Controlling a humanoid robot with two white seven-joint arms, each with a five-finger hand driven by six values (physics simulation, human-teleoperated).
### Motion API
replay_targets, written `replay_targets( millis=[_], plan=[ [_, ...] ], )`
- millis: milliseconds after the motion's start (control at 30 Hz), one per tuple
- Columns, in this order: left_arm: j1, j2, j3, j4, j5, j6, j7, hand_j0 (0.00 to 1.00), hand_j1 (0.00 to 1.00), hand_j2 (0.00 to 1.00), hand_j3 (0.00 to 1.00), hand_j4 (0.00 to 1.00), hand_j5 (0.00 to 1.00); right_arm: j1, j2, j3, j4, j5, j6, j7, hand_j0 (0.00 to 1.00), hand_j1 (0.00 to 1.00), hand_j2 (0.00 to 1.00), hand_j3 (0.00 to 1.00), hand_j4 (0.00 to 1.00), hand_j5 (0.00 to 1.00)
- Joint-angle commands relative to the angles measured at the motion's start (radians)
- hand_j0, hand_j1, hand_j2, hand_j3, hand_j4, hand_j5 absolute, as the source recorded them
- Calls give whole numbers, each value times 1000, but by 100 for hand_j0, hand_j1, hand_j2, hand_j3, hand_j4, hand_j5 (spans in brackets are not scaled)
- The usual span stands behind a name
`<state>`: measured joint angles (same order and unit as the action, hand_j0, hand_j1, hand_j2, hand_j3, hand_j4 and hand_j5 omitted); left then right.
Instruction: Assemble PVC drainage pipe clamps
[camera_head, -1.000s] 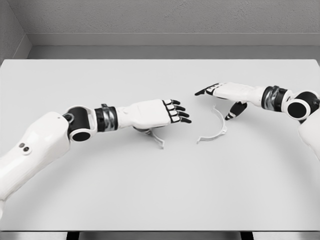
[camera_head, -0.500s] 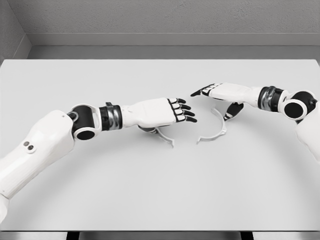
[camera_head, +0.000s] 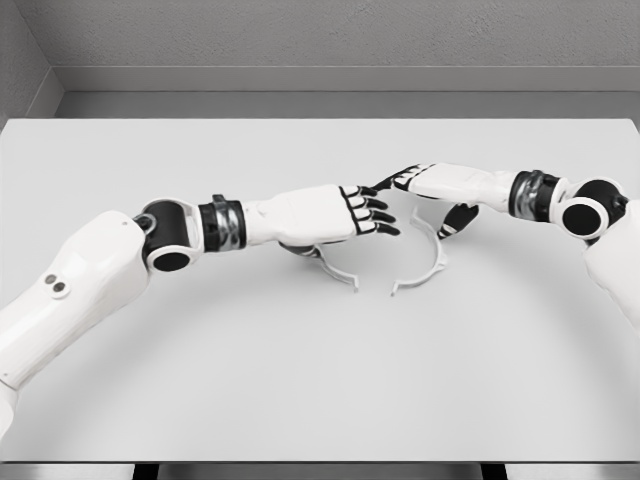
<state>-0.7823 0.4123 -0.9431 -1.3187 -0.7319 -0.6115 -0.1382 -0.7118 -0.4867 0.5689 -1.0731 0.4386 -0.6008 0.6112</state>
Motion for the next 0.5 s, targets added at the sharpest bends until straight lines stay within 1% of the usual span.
replay_targets(
  millis=[0, 33, 67, 133, 167, 200, 233, 267, 300, 333, 433, 467],
  plan=[
    [-2, 39, 3, -34, 31, 1, 2, 100, 100, 100, 100, 100, 100, 0, 0, 3, -7, -8, 3, 0, 100, 100, 100, 100, 100, 100],
    [-2, 48, 3, -36, 39, 1, 3, 100, 100, 100, 100, 100, 100, 0, 0, 5, -7, -8, 3, 0, 100, 100, 100, 100, 100, 100],
    [-5, 65, 4, -39, 66, 1, 3, 100, 100, 100, 100, 100, 100, 0, 0, 3, -8, -8, 4, 0, 100, 100, 100, 100, 100, 100],
    [-20, 134, 15, -54, 127, 1, 3, 100, 100, 100, 100, 100, 100, -2, -1, 0, -5, -23, 15, 0, 100, 100, 100, 100, 100, 100],
    [-31, 166, 36, -54, 158, 1, 3, 100, 100, 100, 100, 100, 100, -5, -3, -6, 1, -38, 42, 0, 100, 100, 100, 100, 100, 100],
    [-31, 204, 59, -54, 183, 1, 3, 100, 100, 100, 100, 100, 100, -8, -4, -24, 4, -44, 108, 0, 100, 100, 100, 100, 100, 100],
    [-34, 218, 67, -54, 192, 1, 3, 100, 100, 100, 100, 100, 100, -9, -7, -47, 18, -44, 110, 0, 100, 100, 100, 100, 100, 100],
    [-32, 235, 89, -54, 197, 1, 3, 100, 100, 100, 100, 100, 100, -9, -9, -72, 36, -44, 110, 0, 100, 100, 100, 100, 100, 100],
    [-34, 243, 93, -53, 200, 1, 3, 100, 100, 100, 100, 100, 100, -9, -13, -80, 45, -44, 110, 0, 100, 100, 100, 100, 100, 100],
    [-32, 246, 102, -53, 200, 1, 3, 100, 100, 100, 100, 100, 100, -9, -18, -101, 70, -44, 108, 0, 100, 100, 100, 100, 100, 100],
    [-31, 246, 104, -44, 200, 1, 2, 100, 100, 100, 100, 100, 100, -6, -24, -113, 74, -44, 104, 0, 100, 100, 100, 100, 100, 100],
    [-22, 246, 95, -47, 194, 1, -4, 100, 100, 100, 100, 100, 100, -8, -26, -113, 74, -44, 104, 0, 100, 100, 100, 100, 100, 100]
  ],
)
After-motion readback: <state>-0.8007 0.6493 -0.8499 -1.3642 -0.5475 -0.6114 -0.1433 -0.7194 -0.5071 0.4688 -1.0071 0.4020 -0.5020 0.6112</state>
